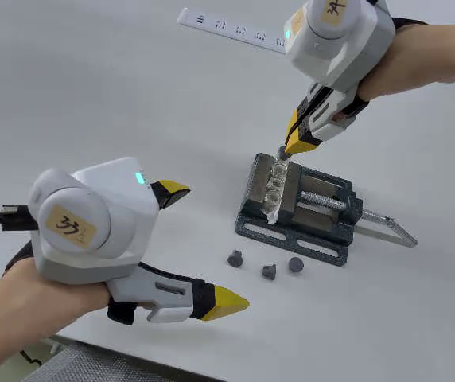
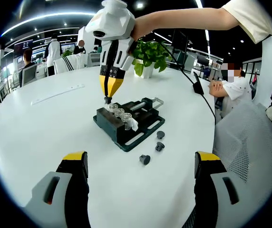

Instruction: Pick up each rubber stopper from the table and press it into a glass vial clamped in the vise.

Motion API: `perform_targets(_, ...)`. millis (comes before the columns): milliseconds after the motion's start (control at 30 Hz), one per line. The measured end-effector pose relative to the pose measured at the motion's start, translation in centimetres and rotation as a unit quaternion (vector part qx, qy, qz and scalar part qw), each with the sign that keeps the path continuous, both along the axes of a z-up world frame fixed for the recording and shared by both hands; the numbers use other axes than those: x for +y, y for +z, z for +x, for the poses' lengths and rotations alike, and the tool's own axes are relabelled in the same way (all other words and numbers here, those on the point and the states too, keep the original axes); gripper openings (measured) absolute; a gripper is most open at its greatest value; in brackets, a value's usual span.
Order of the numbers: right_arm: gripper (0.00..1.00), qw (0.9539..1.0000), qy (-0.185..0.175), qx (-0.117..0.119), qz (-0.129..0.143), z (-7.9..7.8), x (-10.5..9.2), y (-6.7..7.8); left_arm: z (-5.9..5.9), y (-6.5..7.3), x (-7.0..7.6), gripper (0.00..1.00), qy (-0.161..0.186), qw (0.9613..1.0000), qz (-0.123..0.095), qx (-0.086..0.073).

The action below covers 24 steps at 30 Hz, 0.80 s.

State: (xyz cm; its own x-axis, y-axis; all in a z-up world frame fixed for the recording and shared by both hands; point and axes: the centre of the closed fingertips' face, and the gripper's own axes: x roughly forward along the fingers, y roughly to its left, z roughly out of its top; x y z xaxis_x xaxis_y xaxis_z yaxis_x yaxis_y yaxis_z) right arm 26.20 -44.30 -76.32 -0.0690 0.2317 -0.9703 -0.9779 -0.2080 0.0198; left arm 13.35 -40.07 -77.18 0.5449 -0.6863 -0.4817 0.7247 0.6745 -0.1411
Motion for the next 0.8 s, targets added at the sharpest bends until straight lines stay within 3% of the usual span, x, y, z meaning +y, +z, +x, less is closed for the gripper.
perform_targets(433, 0.0, 1.0, 0.001, 0.007, -0.003, -0.01, -0.02, -0.17, -0.2, -0.27, -0.04, 0.91, 0.0, 1.0, -0.001, 0.004)
perform_targets(800, 0.0, 0.9994, -0.008, 0.031, -0.01, -0.08, -0.11, -0.17, -0.08, -0.3, -0.12, 0.91, -0.003, 1.0, 0.0, 0.005)
